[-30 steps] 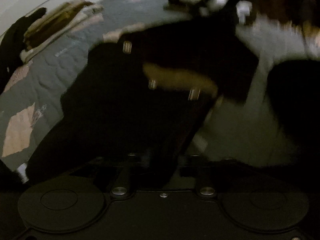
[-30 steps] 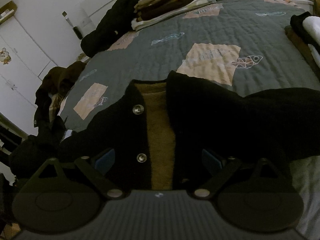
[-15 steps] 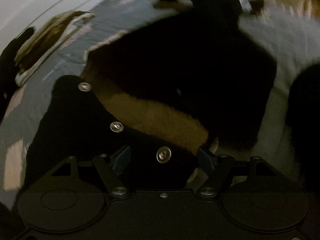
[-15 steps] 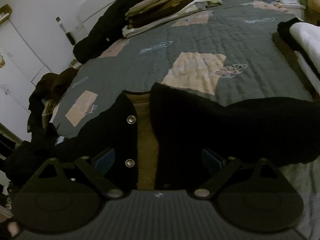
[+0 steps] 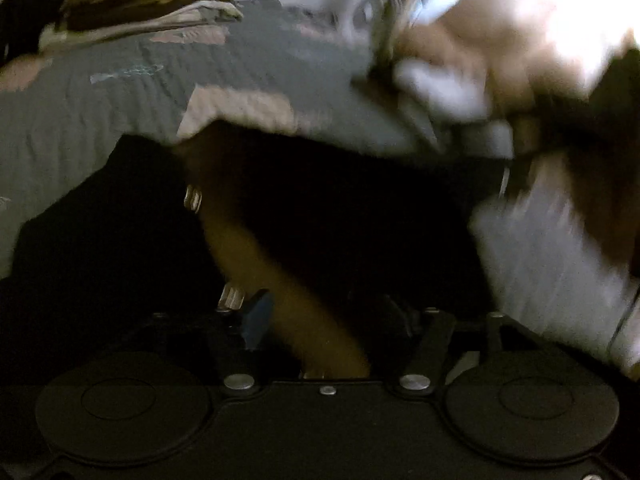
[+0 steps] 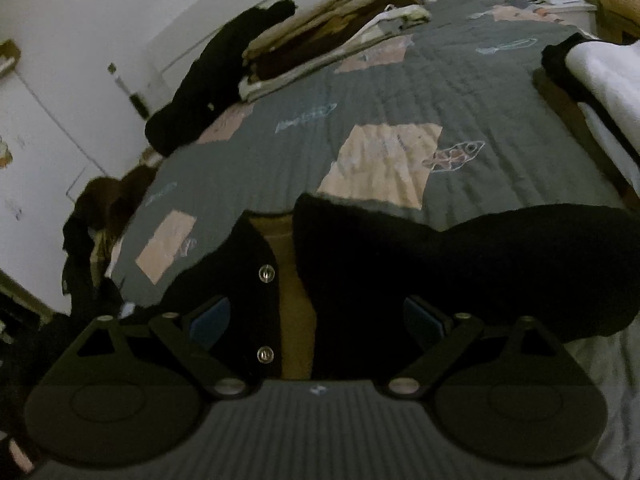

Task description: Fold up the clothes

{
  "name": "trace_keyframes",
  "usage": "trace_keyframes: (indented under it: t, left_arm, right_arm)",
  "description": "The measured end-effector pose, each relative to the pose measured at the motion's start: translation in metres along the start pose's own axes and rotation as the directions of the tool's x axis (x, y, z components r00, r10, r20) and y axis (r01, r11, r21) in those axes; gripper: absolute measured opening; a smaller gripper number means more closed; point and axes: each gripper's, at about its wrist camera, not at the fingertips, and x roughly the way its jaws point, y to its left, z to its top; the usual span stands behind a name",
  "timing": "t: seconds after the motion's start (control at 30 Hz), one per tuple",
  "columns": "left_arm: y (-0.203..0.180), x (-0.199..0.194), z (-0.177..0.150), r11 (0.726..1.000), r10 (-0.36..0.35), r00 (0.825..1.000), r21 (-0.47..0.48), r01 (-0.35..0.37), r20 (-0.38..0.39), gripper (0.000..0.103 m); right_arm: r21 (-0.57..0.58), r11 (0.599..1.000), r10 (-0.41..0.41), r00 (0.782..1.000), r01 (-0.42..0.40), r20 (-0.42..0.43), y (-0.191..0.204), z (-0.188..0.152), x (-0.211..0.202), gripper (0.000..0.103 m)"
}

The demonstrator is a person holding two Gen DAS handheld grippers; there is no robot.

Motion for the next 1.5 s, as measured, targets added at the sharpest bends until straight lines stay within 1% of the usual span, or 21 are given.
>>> trace_keyframes:
  t: [0.1, 0.23, 0.3, 0.4, 0.43, 0.47, 0.5, 0.53, 0.77, 0.83, 0.9, 0.97, 1.0, 1.03, 1.07, 1.1, 1.13, 1.2, 1.27, 1.33, 1.5]
  left_arm:
    - [0.020, 0.028, 0.039, 0.999, -0.002, 1.000, -0.048, 0.002, 0.004, 0.073]
    - [0.039, 0.082, 0.069, 0.997, 0.051, 0.998, -0.061, -0.053, -0.033, 0.079]
    - [0.048, 0.104, 0.073, 0.992, 0.089, 0.994, -0.082, -0.095, -0.069, 0.079]
    - [0.062, 0.130, 0.074, 0.989, 0.054, 0.993, -0.130, -0.067, -0.102, 0.077]
    - [0.066, 0.135, 0.074, 0.989, 0.036, 0.995, -0.141, -0.049, -0.096, 0.073]
    - [0.067, 0.137, 0.073, 0.989, 0.011, 0.998, -0.146, -0.021, -0.069, 0.056]
    - [0.068, 0.139, 0.073, 0.988, -0.015, 0.999, -0.155, 0.008, -0.043, 0.018]
    - [0.070, 0.138, 0.075, 0.984, -0.045, 0.999, -0.175, 0.040, -0.023, 0.006]
    - [0.075, 0.104, 0.132, 0.980, -0.093, 0.979, -0.159, 0.122, 0.182, 0.005]
    - [0.072, 0.098, 0.154, 0.989, -0.069, 0.977, -0.118, 0.094, 0.202, 0.005]
    - [0.073, 0.109, 0.168, 0.996, -0.012, 0.988, -0.087, 0.025, 0.153, 0.005]
    - [0.076, 0.133, 0.171, 0.994, 0.082, 0.996, -0.073, -0.079, 0.042, 0.008]
    - [0.079, 0.149, 0.167, 0.990, 0.122, 0.991, -0.069, -0.126, -0.061, 0.013]
    - [0.081, 0.166, 0.162, 0.983, 0.161, 0.974, -0.060, -0.172, -0.163, 0.029]
    - [0.082, 0.178, 0.157, 0.977, 0.195, 0.950, -0.040, -0.211, -0.242, 0.035]
    - [0.078, 0.181, 0.148, 0.973, 0.224, 0.939, 0.004, -0.231, -0.260, 0.038]
    - [0.075, 0.180, 0.139, 0.970, 0.243, 0.934, 0.039, -0.242, -0.263, 0.038]
    - [0.071, 0.158, 0.125, 0.976, 0.212, 0.959, 0.001, -0.216, -0.188, 0.041]
    - [0.073, 0.128, 0.111, 0.981, 0.143, 0.983, -0.118, -0.156, -0.112, 0.053]
    - [0.067, 0.101, 0.089, 0.979, 0.074, 0.994, -0.184, -0.087, -0.079, 0.076]
    - [0.040, 0.064, 0.024, 0.947, 0.033, 0.994, -0.313, -0.066, -0.108, 0.078]
  right_arm:
    - [-0.004, 1.000, -0.016, 1.000, 0.016, 0.021, -0.008, 0.003, -0.013, 0.093]
    - [0.000, 0.999, -0.052, 0.997, 0.052, 0.054, -0.026, 0.005, -0.035, 0.093]
    - [0.012, 0.997, -0.070, 0.995, 0.070, 0.066, -0.038, 0.005, -0.044, 0.093]
    - [0.042, 0.995, -0.095, 0.993, 0.092, 0.065, -0.056, 0.003, -0.051, 0.094]
    - [0.052, 0.994, -0.101, 0.993, 0.098, 0.061, -0.061, 0.002, -0.053, 0.094]
    - [0.061, 0.993, -0.105, 0.993, 0.102, 0.056, -0.067, 0.001, -0.053, 0.094]
    - [0.068, 0.992, -0.109, 0.993, 0.105, 0.051, -0.071, -0.001, -0.052, 0.094]
    - [0.074, 0.992, -0.111, 0.993, 0.107, 0.047, -0.075, -0.003, -0.052, 0.094]
    - [0.099, 0.991, -0.098, 0.995, 0.094, 0.035, -0.088, -0.011, -0.049, 0.094]
    - [0.103, 0.991, -0.093, 0.995, 0.089, 0.035, -0.090, -0.011, -0.048, 0.093]
    - [0.105, 0.990, -0.093, 0.995, 0.089, 0.036, -0.090, -0.010, -0.048, 0.093]
    - [0.105, 0.990, -0.095, 0.995, 0.090, 0.035, -0.090, -0.008, -0.047, 0.093]
    - [0.103, 0.991, -0.095, 0.995, 0.091, 0.032, -0.090, -0.008, -0.046, 0.093]
    - [0.100, 0.991, -0.097, 0.995, 0.094, 0.029, -0.089, -0.008, -0.045, 0.093]
    - [0.096, 0.991, -0.100, 0.995, 0.098, 0.024, -0.089, -0.008, -0.044, 0.093]
    - [0.092, 0.991, -0.101, 0.995, 0.099, 0.022, -0.088, -0.007, -0.044, 0.093]
    - [0.088, 0.991, -0.100, 0.995, 0.098, 0.022, -0.088, -0.007, -0.044, 0.093]
    - [0.083, 0.992, -0.099, 0.995, 0.097, 0.022, -0.088, -0.007, -0.045, 0.094]
    - [0.088, 0.991, -0.098, 0.995, 0.095, 0.026, -0.089, -0.007, -0.046, 0.093]
    - [0.094, 0.991, -0.097, 0.995, 0.094, 0.031, -0.089, -0.006, -0.047, 0.093]
    - [0.106, 0.991, -0.092, 0.995, 0.087, 0.044, -0.087, -0.005, -0.048, 0.093]
